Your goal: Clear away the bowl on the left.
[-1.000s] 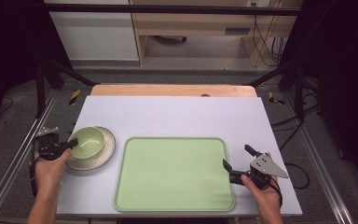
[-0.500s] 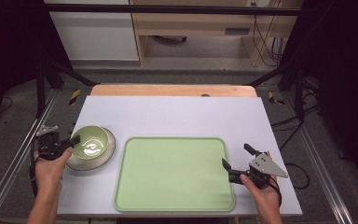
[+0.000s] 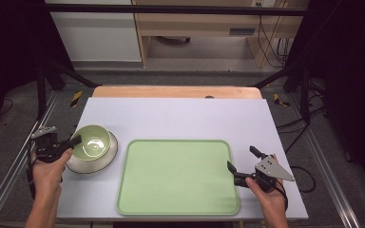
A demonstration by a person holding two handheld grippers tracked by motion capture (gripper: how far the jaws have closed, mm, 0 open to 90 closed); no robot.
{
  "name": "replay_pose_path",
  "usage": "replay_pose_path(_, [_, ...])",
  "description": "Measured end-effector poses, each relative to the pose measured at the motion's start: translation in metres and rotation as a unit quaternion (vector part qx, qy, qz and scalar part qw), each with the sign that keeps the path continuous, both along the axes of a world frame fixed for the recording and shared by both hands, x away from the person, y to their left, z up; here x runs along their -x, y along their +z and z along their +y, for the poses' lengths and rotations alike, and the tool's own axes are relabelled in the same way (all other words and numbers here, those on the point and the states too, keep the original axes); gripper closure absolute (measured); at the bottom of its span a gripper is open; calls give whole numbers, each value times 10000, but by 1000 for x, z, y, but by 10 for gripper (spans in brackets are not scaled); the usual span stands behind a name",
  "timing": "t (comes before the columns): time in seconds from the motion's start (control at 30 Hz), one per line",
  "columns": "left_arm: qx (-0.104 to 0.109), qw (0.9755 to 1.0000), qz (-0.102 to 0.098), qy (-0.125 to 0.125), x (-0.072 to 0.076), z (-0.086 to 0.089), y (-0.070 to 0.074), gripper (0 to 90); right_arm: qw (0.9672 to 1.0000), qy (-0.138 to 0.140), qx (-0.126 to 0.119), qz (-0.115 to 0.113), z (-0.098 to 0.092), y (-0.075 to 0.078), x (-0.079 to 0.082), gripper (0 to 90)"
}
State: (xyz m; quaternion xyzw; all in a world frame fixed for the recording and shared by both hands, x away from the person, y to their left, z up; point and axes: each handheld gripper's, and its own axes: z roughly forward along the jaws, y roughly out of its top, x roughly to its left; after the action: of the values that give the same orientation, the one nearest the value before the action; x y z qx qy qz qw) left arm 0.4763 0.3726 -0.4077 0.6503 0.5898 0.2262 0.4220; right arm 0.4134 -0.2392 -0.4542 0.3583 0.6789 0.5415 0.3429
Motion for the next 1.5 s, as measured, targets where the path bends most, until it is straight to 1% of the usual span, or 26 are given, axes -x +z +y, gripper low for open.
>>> replay_pose_path(0.5, [98, 9999, -34, -105, 2, -3, 5, 819, 10000, -2, 1, -12, 0, 0, 0, 45])
replay_pose_path(0.7, [172, 9997, -52, -184, 2, -9, 6, 818, 10000, -10, -6, -8, 0, 0, 0, 45])
replay_pose_path(0.8, [171, 9996, -72, -225, 2, -11, 7, 818, 10000, -6, 4, -11, 0, 0, 0, 44])
replay_pose_path(0.87, [172, 9993, -75, -314, 3, -17, 9, 819, 10000, -3, 11, -12, 0, 0, 0, 44])
replay_pose_path(0.9, [172, 9993, -75, -314, 3, -17, 9, 818, 10000, -3, 11, -12, 0, 0, 0, 44])
replay_pose_path(0.93, [162, 9990, -60, -410, 2, -22, 9, 819, 10000, -2, 16, -3, 0, 0, 0, 44])
replay_pose_path(0.97, [152, 9989, -75, -442, 2, -25, 10, 818, 10000, -3, 10, -9, 0, 0, 0, 44])
replay_pose_path(1.03, [124, 9987, -83, -481, 2, -28, 10, 819, 10000, -3, 9, -8, 0, 0, 0, 45])
replay_pose_path(1.13, [49, 9979, -85, -639, 3, -39, 13, 819, 10000, -15, 4, -7, -1, 1, 1, 45])
replay_pose_path(1.2, [59, 9977, -88, -677, 3, -42, 13, 819, 10000, -18, 5, -13, -1, 1, 0, 45])
replay_pose_path(1.27, [51, 9971, -86, -758, 3, -48, 13, 819, 10000, -22, 0, -14, -1, 1, 0, 45])
replay_pose_path(1.3, [26, 9964, -68, -843, 3, -54, 13, 819, 10000, -20, 4, -16, -1, 1, 1, 45])
replay_pose_path(1.33, [26, 9964, -68, -843, 3, -54, 13, 818, 10000, -20, 4, -16, -1, 1, 1, 45])
replay_pose_path(1.37, [31, 9958, -54, -914, 3, -59, 12, 818, 10000, -18, 1, -21, -1, 1, 1, 45])
replay_pose_path(1.4, [31, 9958, -54, -914, 3, -59, 12, 818, 10000, -18, 1, -21, -1, 1, 1, 45])
replay_pose_path(1.43, [47, 9952, -52, -976, 3, -64, 12, 818, 10000, -19, 6, -19, -1, 1, 1, 45])
replay_pose_path(1.47, [47, 9952, -52, -976, 3, -64, 12, 818, 10000, -19, 6, -19, -1, 1, 1, 45])
replay_pose_path(1.5, [45, 9946, -40, -1036, 3, -68, 12, 818, 10000, -21, 8, -17, -1, 1, 1, 45])
